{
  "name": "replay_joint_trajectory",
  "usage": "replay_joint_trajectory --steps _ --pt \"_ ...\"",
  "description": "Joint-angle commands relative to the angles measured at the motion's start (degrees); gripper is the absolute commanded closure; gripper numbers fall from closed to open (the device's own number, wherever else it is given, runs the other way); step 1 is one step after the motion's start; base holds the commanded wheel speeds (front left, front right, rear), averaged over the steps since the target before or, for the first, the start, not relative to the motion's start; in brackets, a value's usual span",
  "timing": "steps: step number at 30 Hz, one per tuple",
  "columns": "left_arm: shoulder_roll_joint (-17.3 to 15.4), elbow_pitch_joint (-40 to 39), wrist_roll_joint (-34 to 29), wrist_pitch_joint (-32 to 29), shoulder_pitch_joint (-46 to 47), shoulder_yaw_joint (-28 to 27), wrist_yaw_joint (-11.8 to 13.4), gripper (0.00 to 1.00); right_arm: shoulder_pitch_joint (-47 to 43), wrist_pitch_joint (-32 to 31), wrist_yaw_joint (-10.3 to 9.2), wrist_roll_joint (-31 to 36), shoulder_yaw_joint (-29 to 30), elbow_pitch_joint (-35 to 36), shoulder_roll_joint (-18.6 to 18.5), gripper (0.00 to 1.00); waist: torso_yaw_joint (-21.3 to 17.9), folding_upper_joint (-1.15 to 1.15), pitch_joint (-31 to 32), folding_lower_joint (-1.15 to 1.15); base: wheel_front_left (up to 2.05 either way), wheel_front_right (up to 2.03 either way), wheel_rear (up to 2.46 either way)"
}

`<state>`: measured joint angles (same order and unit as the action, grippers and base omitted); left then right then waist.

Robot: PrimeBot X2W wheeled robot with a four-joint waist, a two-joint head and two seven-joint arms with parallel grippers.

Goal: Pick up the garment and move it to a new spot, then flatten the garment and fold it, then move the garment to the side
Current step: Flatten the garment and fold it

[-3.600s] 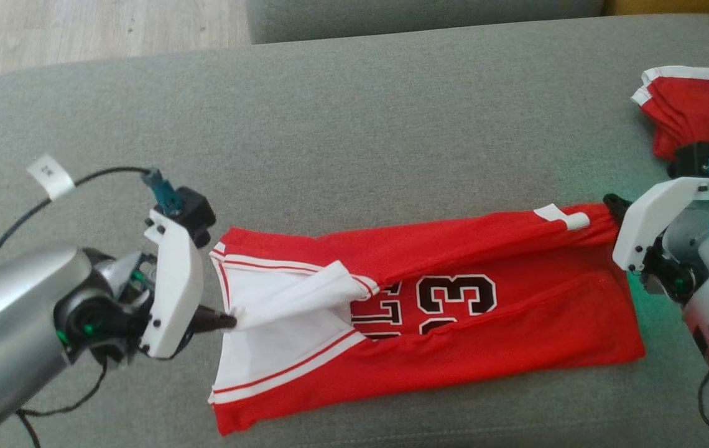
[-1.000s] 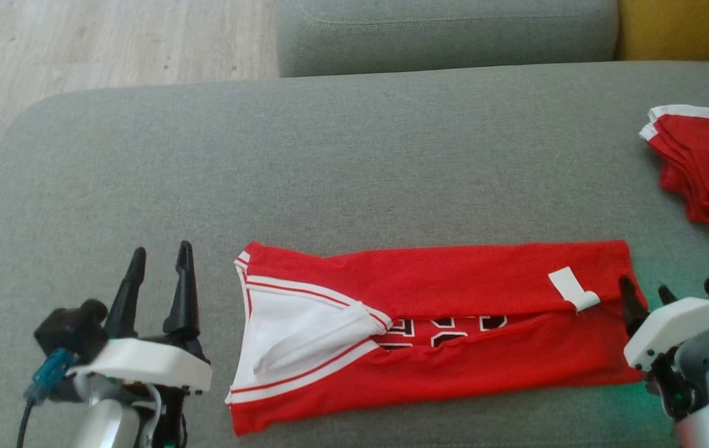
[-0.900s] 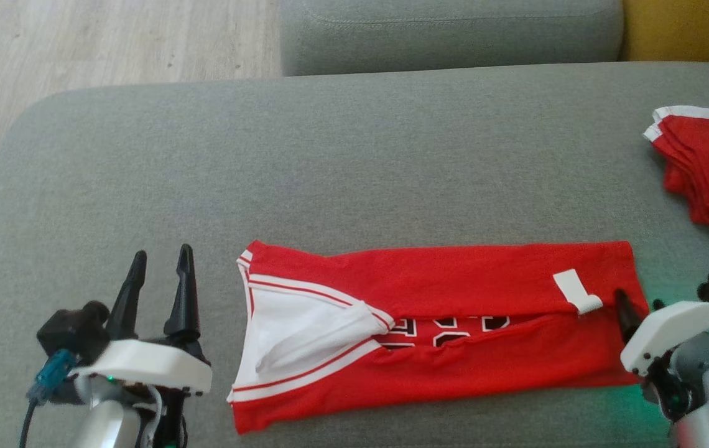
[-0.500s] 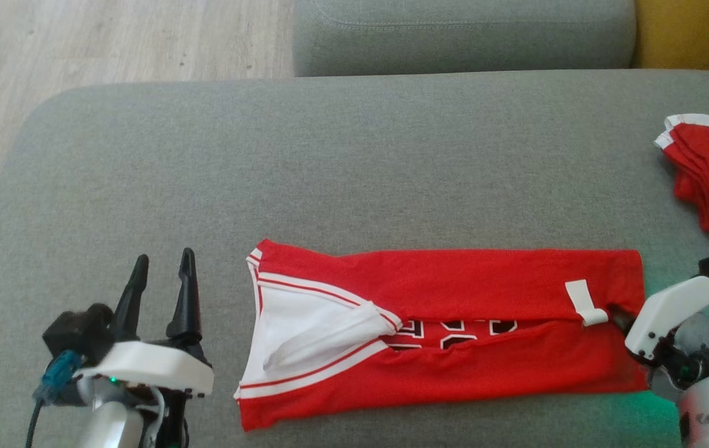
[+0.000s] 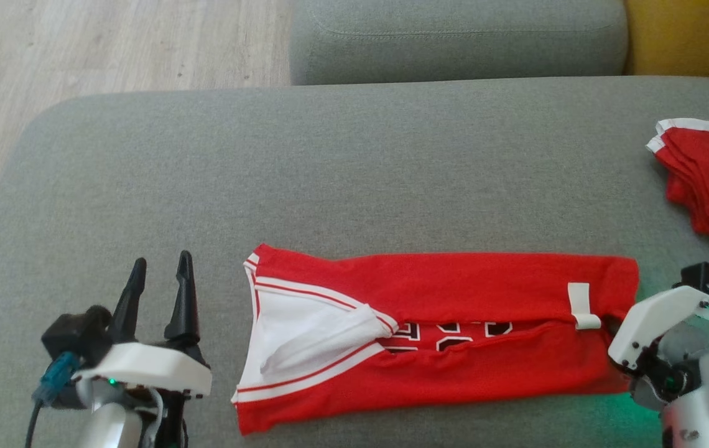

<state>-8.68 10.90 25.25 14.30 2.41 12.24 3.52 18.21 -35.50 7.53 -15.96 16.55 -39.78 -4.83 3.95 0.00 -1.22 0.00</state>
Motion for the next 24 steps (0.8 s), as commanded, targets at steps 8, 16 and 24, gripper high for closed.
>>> replay_joint_trajectory --steps 8,16,24 --pt "0.1 -1.6 -1.0 0.7 1.8 -3.2 -0.7 0.0 1.8 1.9 -0.04 3.8 1.6 7.1 -4.3 1.0 -0.9 0.0 -0.1 0.0 0.0 0.0 0.0" --pt "0.6 -0.6 -1.3 0.7 1.2 -3.8 -1.1 0.0 0.2 -1.7 -0.04 0.8 0.7 15.7 -4.8 1.0 -0.8 0.0 1.0 0.0 0.0 0.0 0.0" --pt "0.7 0.3 -1.4 0.7 0.7 -3.9 -1.4 0.0 -4.9 -9.7 -0.04 -13.4 -4.7 33.4 0.9 1.0 0.6 0.0 2.0 0.0 0.0 0.0 0.0"
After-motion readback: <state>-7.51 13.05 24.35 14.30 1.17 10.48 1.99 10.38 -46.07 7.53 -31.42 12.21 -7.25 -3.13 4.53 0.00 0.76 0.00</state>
